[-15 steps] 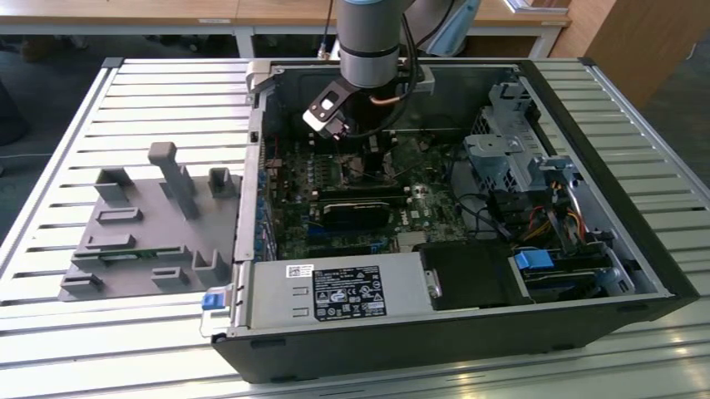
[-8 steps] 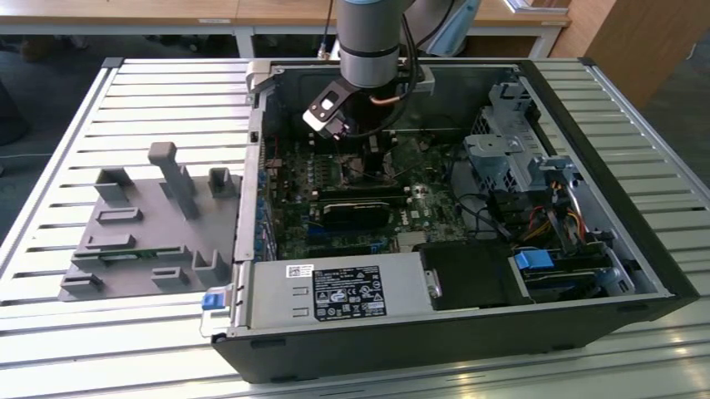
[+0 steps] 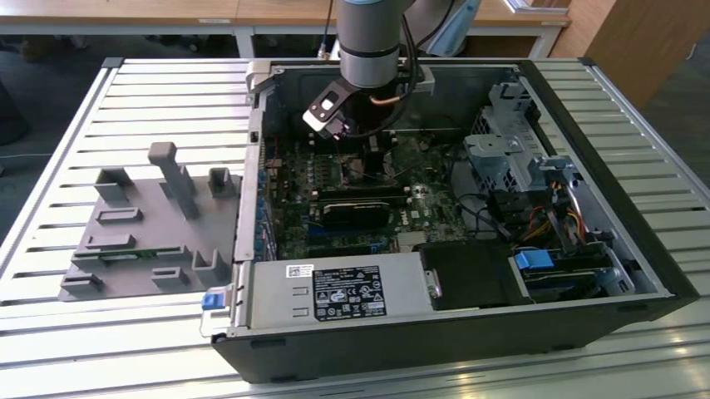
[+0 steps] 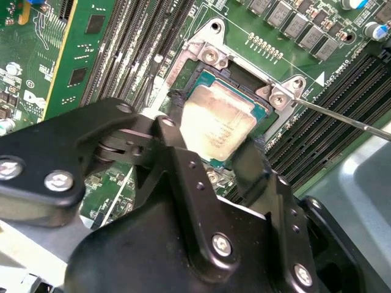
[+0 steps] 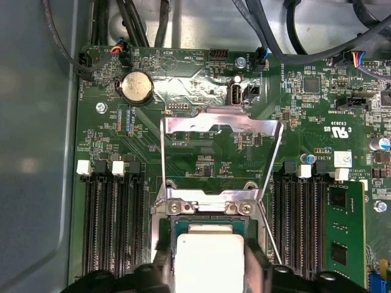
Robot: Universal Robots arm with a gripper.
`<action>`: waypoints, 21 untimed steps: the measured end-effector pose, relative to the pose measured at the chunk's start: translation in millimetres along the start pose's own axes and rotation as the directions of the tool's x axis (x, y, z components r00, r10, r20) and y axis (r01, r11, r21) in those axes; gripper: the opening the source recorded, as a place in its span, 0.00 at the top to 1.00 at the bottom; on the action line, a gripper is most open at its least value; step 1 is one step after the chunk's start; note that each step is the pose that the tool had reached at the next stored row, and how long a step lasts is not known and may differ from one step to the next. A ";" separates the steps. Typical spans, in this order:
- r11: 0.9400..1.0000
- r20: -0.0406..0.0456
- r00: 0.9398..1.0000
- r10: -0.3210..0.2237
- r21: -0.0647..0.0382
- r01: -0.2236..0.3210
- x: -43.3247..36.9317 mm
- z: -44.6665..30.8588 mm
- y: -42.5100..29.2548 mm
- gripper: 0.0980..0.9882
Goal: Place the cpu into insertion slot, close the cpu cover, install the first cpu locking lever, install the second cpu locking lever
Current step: 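Place the cpu into insertion slot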
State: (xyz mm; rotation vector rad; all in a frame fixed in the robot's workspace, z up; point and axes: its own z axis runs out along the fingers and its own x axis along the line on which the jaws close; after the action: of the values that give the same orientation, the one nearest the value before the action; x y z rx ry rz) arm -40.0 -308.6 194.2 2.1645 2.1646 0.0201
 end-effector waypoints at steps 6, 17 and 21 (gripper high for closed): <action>1.000 -0.001 1.000 0.000 0.000 0.000 0.0 -0.5 0.0 0.41; 1.000 -0.003 1.000 0.000 0.000 0.000 -0.7 -13.7 0.9 0.50; 1.000 -0.003 1.000 0.000 0.000 0.000 -0.8 -16.8 1.1 0.63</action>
State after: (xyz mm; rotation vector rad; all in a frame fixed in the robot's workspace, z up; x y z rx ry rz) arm -40.0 -308.6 211.0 2.1660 2.1659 0.0232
